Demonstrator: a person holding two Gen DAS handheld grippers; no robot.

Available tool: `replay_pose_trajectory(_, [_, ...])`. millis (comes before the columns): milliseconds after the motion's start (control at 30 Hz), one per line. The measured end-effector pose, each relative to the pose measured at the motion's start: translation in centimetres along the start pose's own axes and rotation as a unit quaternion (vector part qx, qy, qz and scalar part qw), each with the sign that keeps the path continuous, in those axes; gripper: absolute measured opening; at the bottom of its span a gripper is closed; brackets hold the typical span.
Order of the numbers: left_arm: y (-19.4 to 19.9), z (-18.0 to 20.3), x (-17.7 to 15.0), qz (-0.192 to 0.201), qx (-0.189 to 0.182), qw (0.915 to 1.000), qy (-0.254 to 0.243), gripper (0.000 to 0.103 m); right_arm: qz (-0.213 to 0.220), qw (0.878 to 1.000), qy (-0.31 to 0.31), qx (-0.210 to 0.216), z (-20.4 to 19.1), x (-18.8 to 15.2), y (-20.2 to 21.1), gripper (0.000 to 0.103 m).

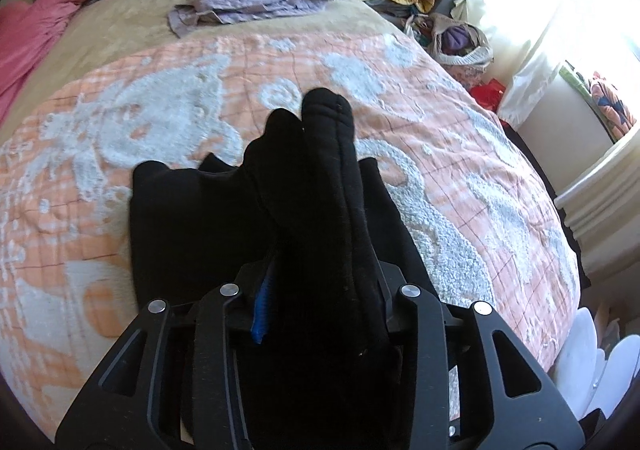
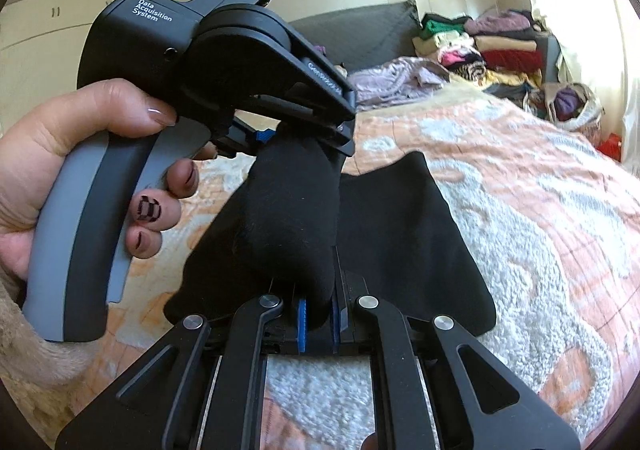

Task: Fold small clothes
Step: 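Lower the folded half onto the shirt and open both tools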

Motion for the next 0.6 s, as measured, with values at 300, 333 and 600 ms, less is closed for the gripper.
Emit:
replay_pose_trajectory(300, [-3.8, 0.9, -0.3, -0.024, -0.014, 0.9996, 0.005, 0.047, -0.043, 0.999, -0.013, 0.009, 2.0, -0.9, -1.6, 0.016])
replay_pose_trajectory(333, [-4.0, 1.0, -0.3, -0.026, -0.015, 0.9995, 0.005, 0.05, -0.048, 0.999, -0.016, 0.011, 2.2, -1.0, -1.8, 0.016])
replay_pose_trajectory(600, [-3.7, 1.7, 0.0, -0.012, -0.05, 0.9986, 0.013, 0.072, -0.092, 0.993, -0.056, 0.058, 3.8, -1.7, -2.8, 0.037])
Point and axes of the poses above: each gripper's, at about its wrist camera, not at the fingertips, and y roughly against the way its jaws point, z to its right, x to its top, the point moved 5 cm from there along -y, roughly the way its jaws point, and after that the axes turned 15 degrees about -x, right-handed, at the moved point
